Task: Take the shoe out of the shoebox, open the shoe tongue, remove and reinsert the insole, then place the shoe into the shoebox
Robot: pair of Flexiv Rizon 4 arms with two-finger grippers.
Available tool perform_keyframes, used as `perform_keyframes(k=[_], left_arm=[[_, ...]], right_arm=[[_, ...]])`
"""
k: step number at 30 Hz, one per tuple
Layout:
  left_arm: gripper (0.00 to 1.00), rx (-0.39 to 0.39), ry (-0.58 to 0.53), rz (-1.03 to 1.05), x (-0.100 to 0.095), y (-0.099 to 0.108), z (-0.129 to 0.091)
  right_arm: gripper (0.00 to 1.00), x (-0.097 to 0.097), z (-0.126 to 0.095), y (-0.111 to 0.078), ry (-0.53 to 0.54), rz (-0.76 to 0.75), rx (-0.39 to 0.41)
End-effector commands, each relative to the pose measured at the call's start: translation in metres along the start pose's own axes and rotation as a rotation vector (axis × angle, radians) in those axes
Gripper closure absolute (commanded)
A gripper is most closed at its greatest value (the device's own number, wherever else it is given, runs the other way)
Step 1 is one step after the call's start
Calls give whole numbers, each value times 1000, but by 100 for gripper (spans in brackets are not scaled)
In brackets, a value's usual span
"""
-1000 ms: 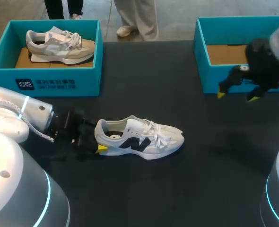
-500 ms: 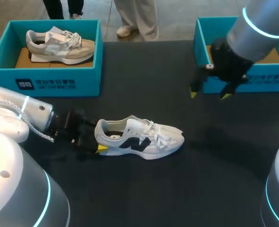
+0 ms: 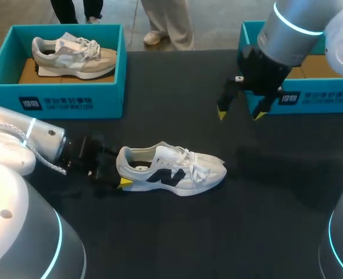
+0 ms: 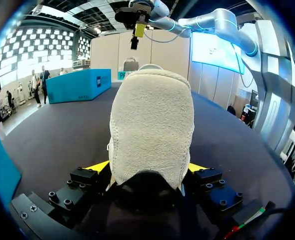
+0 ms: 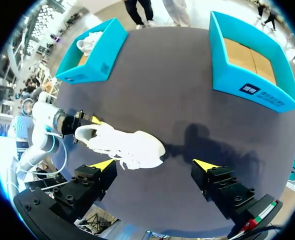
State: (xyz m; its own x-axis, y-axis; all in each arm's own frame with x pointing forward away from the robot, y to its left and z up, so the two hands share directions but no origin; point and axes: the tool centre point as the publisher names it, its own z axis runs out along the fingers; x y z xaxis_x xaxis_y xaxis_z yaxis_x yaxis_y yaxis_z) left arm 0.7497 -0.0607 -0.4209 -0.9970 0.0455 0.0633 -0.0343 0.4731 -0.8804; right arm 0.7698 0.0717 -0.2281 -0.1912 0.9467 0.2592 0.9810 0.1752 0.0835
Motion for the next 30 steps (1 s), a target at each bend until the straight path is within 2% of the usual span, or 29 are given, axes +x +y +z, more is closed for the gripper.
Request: perform_keyframes(k=[1, 12, 16, 28, 30], left_arm=[[100, -3, 1, 0, -2, 0, 2], [100, -3, 1, 0, -2, 0, 2], [100, -3, 1, 0, -2, 0, 2], [100, -3, 1, 0, -2, 0, 2], [100, -3, 1, 0, -2, 0, 2]], right_arm=[[0, 0, 1, 1, 0, 0, 1], [0, 0, 1, 1, 0, 0, 1], [0, 22, 8, -5, -26, 47, -20], [0, 59, 46, -20, -167, 338, -41], [0, 65, 52, -22, -142, 374, -48]])
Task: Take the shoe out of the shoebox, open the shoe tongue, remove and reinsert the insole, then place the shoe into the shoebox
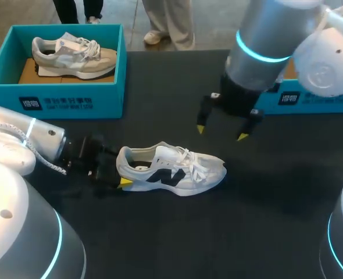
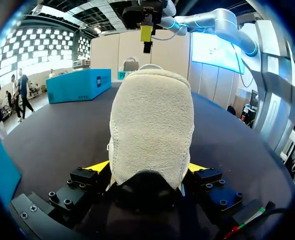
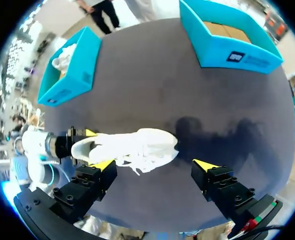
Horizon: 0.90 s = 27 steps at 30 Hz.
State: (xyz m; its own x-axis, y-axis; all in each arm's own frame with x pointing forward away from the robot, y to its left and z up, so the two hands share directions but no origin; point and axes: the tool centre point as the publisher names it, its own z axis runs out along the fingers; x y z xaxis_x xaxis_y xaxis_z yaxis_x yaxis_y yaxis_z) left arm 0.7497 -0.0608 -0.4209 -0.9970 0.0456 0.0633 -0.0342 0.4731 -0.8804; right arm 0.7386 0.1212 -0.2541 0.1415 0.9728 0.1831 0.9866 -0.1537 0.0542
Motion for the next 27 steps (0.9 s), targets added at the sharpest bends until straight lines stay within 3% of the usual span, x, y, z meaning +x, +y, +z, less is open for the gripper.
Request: perform_keyframes(k=[1, 13, 27], left_arm=[[100, -3, 1, 0, -2, 0, 2], [100, -3, 1, 0, -2, 0, 2], [100, -3, 1, 0, -2, 0, 2]], right_arm=[[0, 24, 14, -7, -61, 53, -14], [0, 60, 37, -23, -171, 161, -28], [0, 96, 61, -42, -191, 193, -52]])
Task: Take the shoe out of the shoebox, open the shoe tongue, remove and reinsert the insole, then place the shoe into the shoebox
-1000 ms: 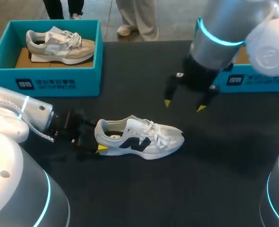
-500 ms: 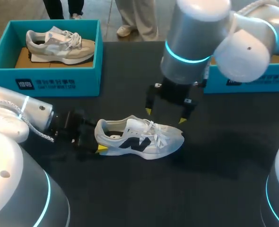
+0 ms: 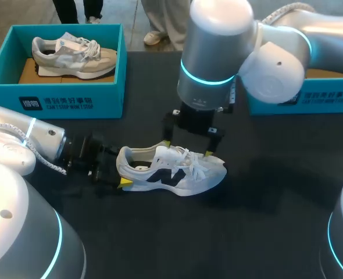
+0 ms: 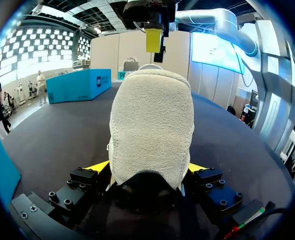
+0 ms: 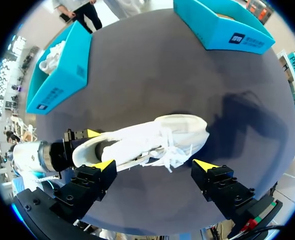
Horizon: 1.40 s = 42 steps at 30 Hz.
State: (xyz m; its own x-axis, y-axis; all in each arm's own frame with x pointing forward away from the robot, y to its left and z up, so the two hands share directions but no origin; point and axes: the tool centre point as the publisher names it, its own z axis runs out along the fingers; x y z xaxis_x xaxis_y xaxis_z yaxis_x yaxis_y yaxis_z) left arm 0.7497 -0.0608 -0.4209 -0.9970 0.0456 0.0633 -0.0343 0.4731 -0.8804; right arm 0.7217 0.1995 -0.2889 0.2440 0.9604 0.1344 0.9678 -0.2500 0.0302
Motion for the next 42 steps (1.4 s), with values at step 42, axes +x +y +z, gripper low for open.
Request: perform_keyframes(k=[42], left_arm=[[100, -3, 1, 0, -2, 0, 2]], right_arm=[[7, 33, 54, -11, -401, 251, -172]])
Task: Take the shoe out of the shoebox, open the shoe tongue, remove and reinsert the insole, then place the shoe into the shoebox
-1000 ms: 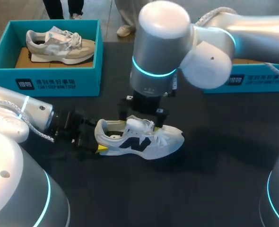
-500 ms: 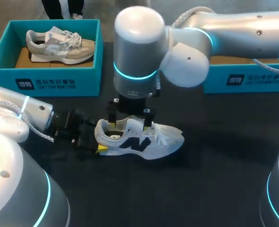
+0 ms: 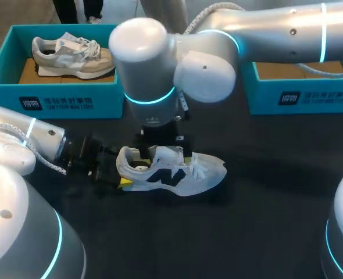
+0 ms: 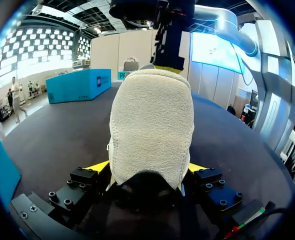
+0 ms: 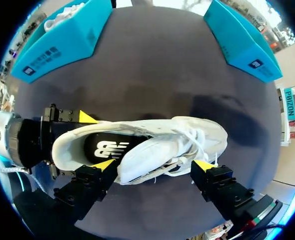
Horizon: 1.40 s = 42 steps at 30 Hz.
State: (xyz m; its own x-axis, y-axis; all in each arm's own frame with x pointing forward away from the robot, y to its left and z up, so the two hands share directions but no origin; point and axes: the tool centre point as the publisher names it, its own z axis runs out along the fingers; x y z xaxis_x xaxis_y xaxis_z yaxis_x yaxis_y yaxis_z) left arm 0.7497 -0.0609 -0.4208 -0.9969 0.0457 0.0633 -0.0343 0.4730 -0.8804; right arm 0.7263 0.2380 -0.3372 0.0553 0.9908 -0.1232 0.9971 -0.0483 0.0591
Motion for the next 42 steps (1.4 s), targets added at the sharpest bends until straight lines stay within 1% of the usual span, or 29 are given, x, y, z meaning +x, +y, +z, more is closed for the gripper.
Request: perform_keyframes(k=[1, 5, 8, 10, 12, 14, 18, 20, 21, 23, 25, 27, 32, 37, 42], left_arm=[[100, -3, 1, 0, -2, 0, 2], [100, -3, 1, 0, -2, 0, 2], [100, -3, 1, 0, -2, 0, 2], [100, -3, 1, 0, -2, 0, 2], [100, -3, 1, 0, -2, 0, 2], [100, -3, 1, 0, -2, 0, 2], [100, -3, 1, 0, -2, 0, 2], [100, -3, 1, 0, -2, 0, 2], [100, -3, 1, 0, -2, 0, 2], [100, -3, 1, 0, -2, 0, 2], [100, -3, 1, 0, -2, 0, 2], [100, -3, 1, 0, -2, 0, 2], [100, -3, 1, 0, -2, 0, 2], [100, -3, 1, 0, -2, 0, 2], [100, -3, 1, 0, -2, 0, 2]], right_arm=[[10, 1, 1, -4, -179, 466, -69], [15, -6, 2, -1, -190, 487, -64], [24, -11, 0, -1, -191, 499, -58], [34, -13, -1, -2, -194, 502, -56], [37, -15, -2, -2, -198, 503, -55], [50, -16, -3, -3, -199, 508, -49], [55, -17, -2, -3, -196, 515, -37], [60, -18, -2, -3, -194, 514, -31], [68, -17, -2, -3, -194, 513, -29], [71, -17, -2, -1, -195, 510, -26], [90, -17, -2, 1, -194, 507, -21], [100, -18, -2, 2, -190, 508, -15], [100, -23, -8, 5, -175, 499, -3], [100, -29, -17, 7, -143, 438, 21], [100, -37, -19, 11, -162, 345, 41]])
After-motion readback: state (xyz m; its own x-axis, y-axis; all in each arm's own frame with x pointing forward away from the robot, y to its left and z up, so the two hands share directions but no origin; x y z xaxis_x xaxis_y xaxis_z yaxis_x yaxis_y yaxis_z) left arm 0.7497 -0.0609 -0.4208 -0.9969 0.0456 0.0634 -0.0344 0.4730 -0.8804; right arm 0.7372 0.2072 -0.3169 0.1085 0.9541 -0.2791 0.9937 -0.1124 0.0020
